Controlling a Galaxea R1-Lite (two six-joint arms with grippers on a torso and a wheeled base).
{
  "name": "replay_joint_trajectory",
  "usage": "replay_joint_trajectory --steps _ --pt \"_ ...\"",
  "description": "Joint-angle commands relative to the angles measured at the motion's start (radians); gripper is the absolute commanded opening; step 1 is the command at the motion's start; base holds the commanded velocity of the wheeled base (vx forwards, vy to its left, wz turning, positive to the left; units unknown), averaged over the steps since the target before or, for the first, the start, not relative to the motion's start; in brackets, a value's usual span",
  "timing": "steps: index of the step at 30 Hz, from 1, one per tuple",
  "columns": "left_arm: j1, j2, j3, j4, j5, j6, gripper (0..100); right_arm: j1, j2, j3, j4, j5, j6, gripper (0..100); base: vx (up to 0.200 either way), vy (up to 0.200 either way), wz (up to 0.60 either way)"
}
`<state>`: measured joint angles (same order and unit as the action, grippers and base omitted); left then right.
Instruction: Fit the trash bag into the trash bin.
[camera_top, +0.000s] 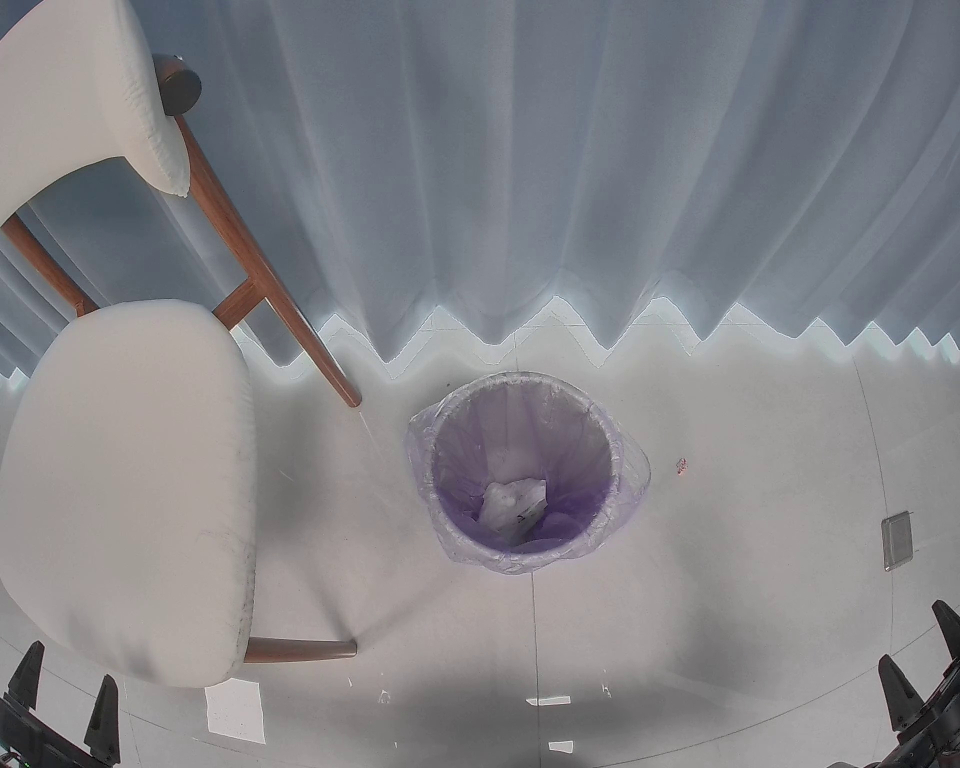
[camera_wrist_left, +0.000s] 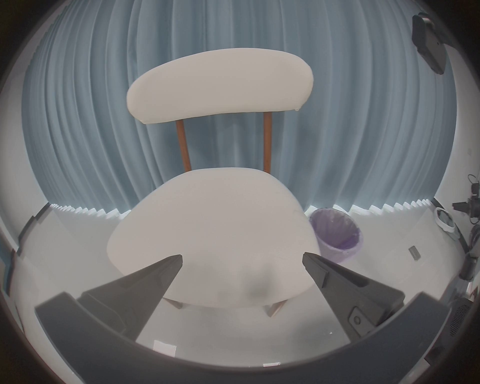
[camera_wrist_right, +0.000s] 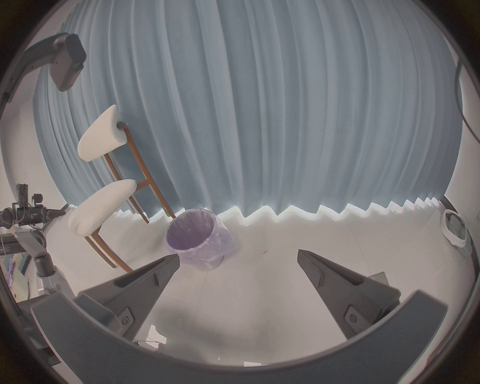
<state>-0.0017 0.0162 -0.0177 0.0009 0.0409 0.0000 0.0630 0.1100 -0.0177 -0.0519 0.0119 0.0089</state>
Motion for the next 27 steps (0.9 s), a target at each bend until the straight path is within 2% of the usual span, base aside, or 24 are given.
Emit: replay_joint_trajectory --steps 1,8,9,12,14,16,17,18,21,24,26,27 --pt "0.000 -0.016 0.018 0.004 -0.032 0.008 100 0.003 -0.018 0.004 0.037 -0.020 0.000 100 0.000 0.000 0.00" --pt "0.000 -0.016 0.018 0.007 -0.038 0.014 100 -0.014 -0.026 0.008 0.070 -0.020 -0.012 100 0.000 0.000 0.00" --pt "0.002 -0.016 0.018 0.007 -0.036 0.012 100 -0.058 -0.026 0.010 0.069 -0.021 -0.001 100 0.000 0.000 0.00" --pt "0.002 -0.016 0.018 0.007 -0.021 -0.006 100 -0.091 -0.049 0.010 0.066 -0.029 0.026 100 0.000 0.000 0.00" --pt "0.002 -0.016 0.018 0.007 0.030 -0.032 100 -0.091 -0.049 0.016 0.055 -0.044 0.036 100 0.000 0.000 0.00" --pt "0.002 -0.016 0.016 0.008 0.152 -0.049 100 -0.074 -0.089 0.016 0.050 -0.032 0.009 100 0.000 0.000 0.00" --pt "0.002 -0.016 0.016 0.008 0.152 -0.049 100 -0.074 -0.089 0.016 0.050 -0.032 0.009 100 0.000 0.000 0.00" --pt "0.002 -0.016 0.018 0.007 0.195 -0.048 100 -0.057 -0.110 0.016 0.050 0.019 -0.033 100 0.000 0.000 0.00" --pt "0.002 -0.016 0.018 0.005 0.200 -0.032 100 -0.058 -0.107 0.016 0.052 0.020 -0.024 100 0.000 0.000 0.00" --pt "0.002 -0.016 0.018 -0.002 0.129 0.051 100 -0.060 -0.108 0.016 0.053 -0.004 -0.015 100 0.000 0.000 0.00" --pt "0.000 -0.016 0.018 -0.004 0.007 0.075 100 -0.060 -0.108 0.016 0.053 -0.030 -0.006 100 0.000 0.000 0.00" --pt "0.000 -0.016 0.018 -0.004 0.007 0.075 100 -0.060 -0.108 0.016 0.053 -0.030 -0.006 100 0.000 0.000 0.00"
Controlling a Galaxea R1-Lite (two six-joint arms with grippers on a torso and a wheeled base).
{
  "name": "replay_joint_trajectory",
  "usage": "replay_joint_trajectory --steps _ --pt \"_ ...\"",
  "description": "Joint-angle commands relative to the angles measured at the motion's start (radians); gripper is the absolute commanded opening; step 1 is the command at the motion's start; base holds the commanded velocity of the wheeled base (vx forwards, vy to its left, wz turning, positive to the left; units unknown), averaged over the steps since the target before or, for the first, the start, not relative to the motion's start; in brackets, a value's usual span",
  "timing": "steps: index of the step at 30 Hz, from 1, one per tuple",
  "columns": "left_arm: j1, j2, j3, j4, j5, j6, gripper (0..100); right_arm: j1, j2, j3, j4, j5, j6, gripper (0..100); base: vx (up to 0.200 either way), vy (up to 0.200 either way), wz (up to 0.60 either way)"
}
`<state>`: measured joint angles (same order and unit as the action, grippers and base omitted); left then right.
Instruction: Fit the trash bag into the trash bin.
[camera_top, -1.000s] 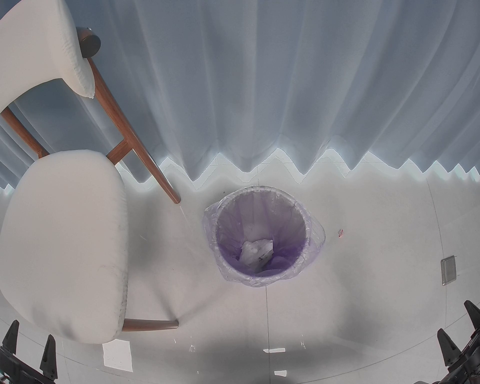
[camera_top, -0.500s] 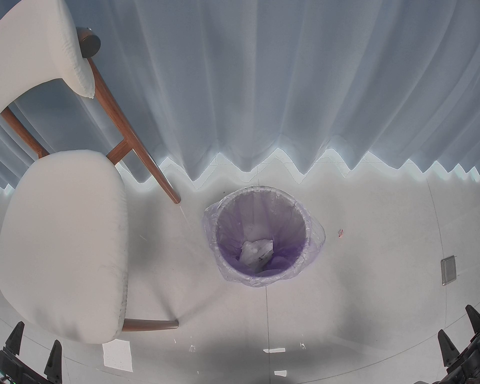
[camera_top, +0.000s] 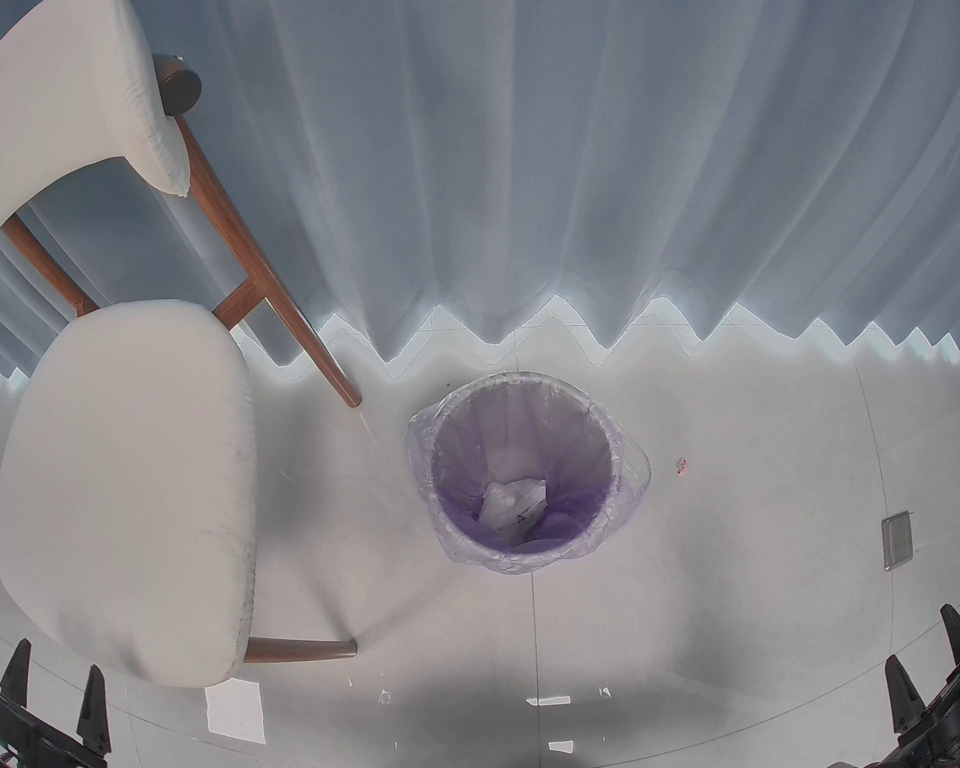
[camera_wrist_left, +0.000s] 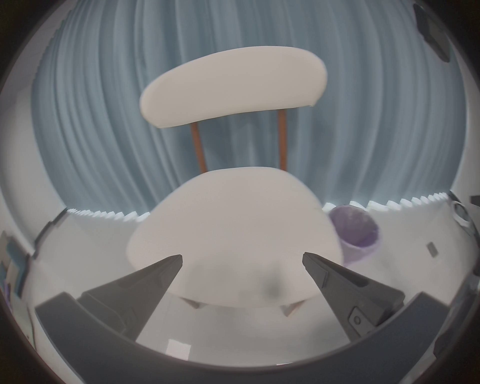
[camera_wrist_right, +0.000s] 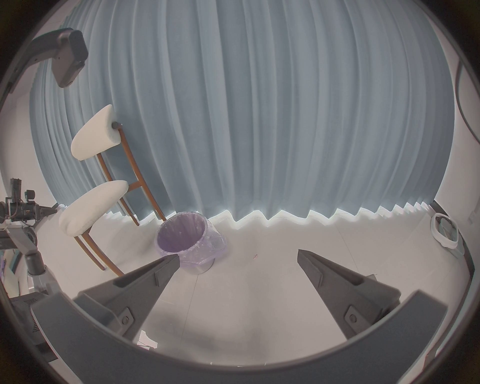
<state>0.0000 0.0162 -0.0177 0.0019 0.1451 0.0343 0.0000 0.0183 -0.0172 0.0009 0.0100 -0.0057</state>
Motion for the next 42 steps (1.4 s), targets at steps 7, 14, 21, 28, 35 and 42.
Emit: replay_joint_trajectory --steps 7,14,21,28,35,42 --pt "-0.002 -0.016 0.016 0.006 -0.334 0.062 100 0.003 -0.017 0.016 -0.001 -0.028 0.015 100 0.000 0.000 0.00" --pt "0.000 -0.016 0.018 0.001 -0.009 -0.040 100 0.003 -0.017 0.016 -0.002 -0.038 0.044 100 0.000 0.000 0.00" --pt "-0.005 -0.015 0.018 0.021 -0.225 -0.011 100 0.003 -0.017 0.016 -0.002 -0.039 0.043 100 0.000 0.000 0.00" --pt "-0.005 -0.015 0.018 0.046 -0.229 0.004 100 0.003 -0.017 0.016 -0.002 -0.033 0.024 100 0.000 0.000 0.00" --pt "-0.002 -0.015 0.018 0.043 -0.228 0.001 100 0.003 -0.017 0.016 -0.001 -0.025 0.010 100 0.000 0.000 0.00" --pt "-0.002 -0.015 0.018 0.043 -0.228 0.001 100 0.003 -0.015 0.016 -0.001 -0.025 0.009 100 0.000 0.000 0.00"
